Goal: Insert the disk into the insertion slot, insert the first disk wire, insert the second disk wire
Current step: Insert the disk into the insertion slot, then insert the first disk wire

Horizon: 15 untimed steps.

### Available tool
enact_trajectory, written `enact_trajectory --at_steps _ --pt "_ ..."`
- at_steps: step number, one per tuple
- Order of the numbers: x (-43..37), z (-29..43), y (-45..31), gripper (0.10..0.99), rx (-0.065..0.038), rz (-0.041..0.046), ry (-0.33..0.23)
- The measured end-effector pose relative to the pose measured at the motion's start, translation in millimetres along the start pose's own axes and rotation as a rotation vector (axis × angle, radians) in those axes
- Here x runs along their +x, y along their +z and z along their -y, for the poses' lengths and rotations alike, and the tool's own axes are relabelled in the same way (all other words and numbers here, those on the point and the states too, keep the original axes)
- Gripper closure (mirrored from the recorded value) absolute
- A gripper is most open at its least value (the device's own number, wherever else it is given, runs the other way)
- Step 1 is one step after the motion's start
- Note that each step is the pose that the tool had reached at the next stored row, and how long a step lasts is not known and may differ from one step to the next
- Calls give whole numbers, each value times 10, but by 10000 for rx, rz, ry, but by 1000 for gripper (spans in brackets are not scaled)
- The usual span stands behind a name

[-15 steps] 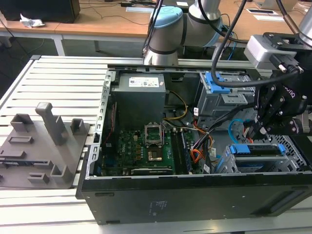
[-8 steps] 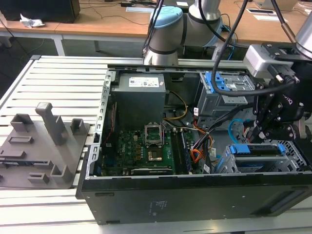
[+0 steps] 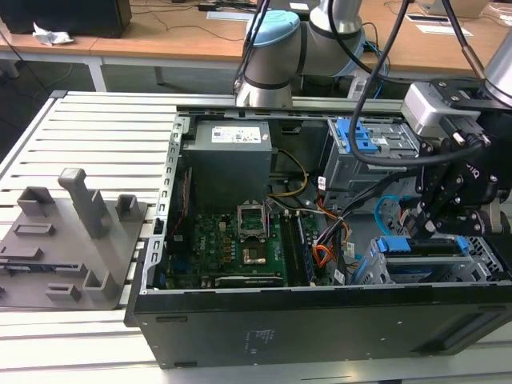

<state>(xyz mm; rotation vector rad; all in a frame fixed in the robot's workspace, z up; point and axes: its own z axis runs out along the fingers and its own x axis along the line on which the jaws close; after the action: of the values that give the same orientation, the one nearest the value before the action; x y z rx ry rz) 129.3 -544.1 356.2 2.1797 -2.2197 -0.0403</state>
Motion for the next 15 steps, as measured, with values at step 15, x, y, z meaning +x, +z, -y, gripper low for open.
enact_trajectory --at_steps 15 --pt "-1 12 3 980 0 2 0"
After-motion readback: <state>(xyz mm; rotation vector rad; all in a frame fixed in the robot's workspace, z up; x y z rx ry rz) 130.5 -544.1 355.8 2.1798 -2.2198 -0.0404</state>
